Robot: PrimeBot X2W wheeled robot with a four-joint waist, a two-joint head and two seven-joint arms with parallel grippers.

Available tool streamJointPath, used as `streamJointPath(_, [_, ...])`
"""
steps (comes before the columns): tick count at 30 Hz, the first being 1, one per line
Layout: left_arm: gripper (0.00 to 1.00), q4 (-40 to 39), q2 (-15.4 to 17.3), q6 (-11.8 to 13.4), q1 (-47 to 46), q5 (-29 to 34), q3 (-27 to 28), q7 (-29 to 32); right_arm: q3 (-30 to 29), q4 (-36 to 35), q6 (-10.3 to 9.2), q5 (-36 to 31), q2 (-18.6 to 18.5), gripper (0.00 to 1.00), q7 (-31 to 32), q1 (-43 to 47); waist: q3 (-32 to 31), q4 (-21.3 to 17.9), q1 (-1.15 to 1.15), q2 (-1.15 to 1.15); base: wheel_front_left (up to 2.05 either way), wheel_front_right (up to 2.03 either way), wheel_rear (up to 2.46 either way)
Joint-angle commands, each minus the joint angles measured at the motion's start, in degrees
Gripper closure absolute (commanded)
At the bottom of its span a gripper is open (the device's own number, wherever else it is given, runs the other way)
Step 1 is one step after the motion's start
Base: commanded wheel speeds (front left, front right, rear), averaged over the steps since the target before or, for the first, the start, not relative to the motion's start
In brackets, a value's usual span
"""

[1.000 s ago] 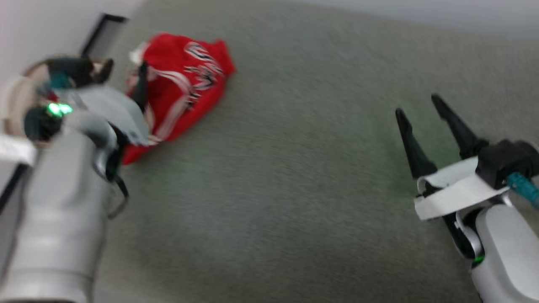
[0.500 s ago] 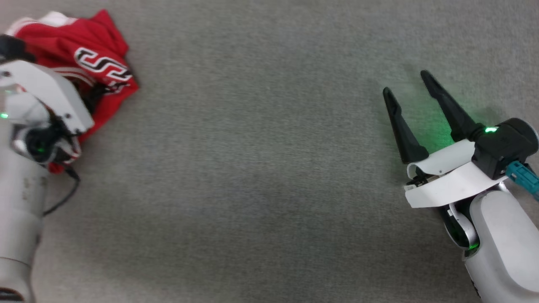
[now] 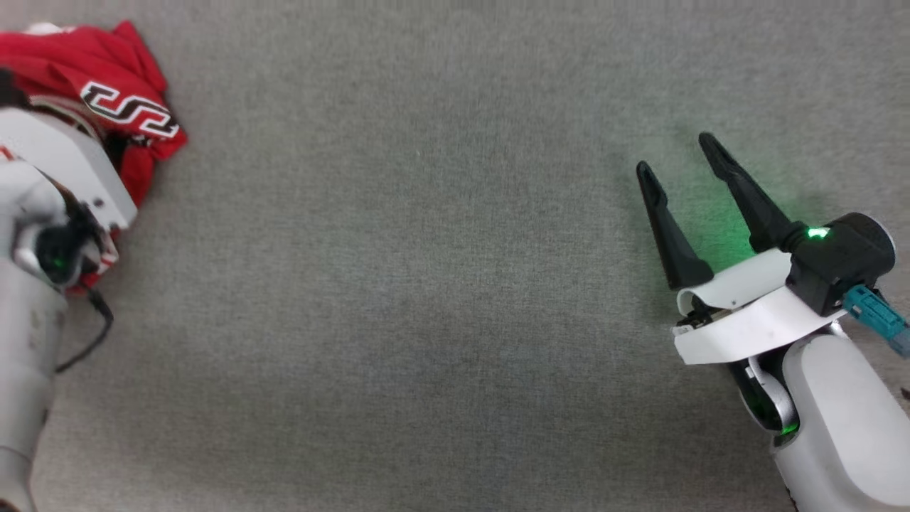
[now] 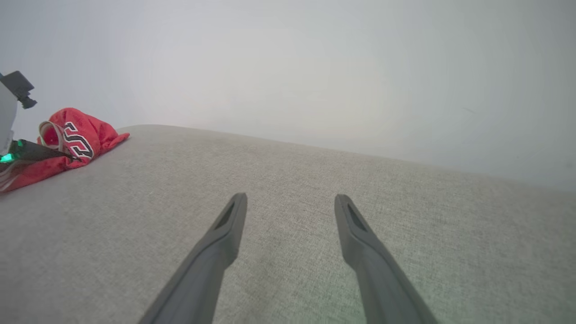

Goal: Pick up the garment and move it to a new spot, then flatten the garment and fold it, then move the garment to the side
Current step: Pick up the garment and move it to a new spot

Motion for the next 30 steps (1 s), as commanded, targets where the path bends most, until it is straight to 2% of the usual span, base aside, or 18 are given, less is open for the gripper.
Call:
streamJointPath(1, [1.00, 0.63, -2.23, -0.30, 3.22, 0.75, -1.90, -0.54, -0.32, 0.01, -0.08, 0.35, 0.39, 0.00, -0.04, 0.60, -4.13, 1.49, 0.00, 0.00, 0.00, 0.00, 0.00])
streamJointPath(5, [1.00, -1.73, 0.61, -0.25, 0.47, 3.72, -4.76, -8.74, -1.94, 0.68, -0.08, 0.76, 2.18, 0.00, -0.04, 2.50, -7.96, 1.31, 0.00, 0.00, 0.00, 0.00, 0.00])
streamJointPath(11, [1.00, -8.56, 0.77, -0.22, -1.45, 4.76, -10.59, -14.08, -5.49, 0.50, -0.08, 1.02, 4.53, 0.00, -0.04, 5.49, -11.88, -0.77, 0.00, 0.00, 0.00, 0.00, 0.00])
streamJointPath(16, [1.00, -20.04, 0.71, -0.22, -2.15, 1.82, -17.25, -13.35, -8.80, -0.60, -0.08, 1.11, 5.93, 0.00, -0.04, 7.47, -12.66, -3.97, 0.00, 0.00, 0.00, 0.00, 0.00])
streamJointPath(22, [1.00, -34.34, 1.10, -0.15, -3.67, -2.34, -28.55, -9.61, -11.55, -2.32, -0.08, 1.90, 7.75, 0.00, -0.04, 8.15, -10.74, -9.61, 0.00, 0.00, 0.00, 0.00, 0.00])
streamJointPath(25, [1.00, -38.46, -0.06, -0.15, -5.53, -3.91, -34.00, -8.63, -12.61, -3.01, -0.08, 2.44, 8.72, 0.00, -0.04, 8.03, -9.17, -12.93, 0.00, 0.00, 0.00, 0.00, 0.00])
streamJointPath(30, [1.00, -38.85, -2.44, -0.14, -9.96, -2.95, -42.77, -10.55, -14.10, -3.61, -0.08, 3.57, 10.10, 0.00, -0.04, 7.74, -6.67, -18.77, 0.00, 0.00, 0.00, 0.00, 0.00])
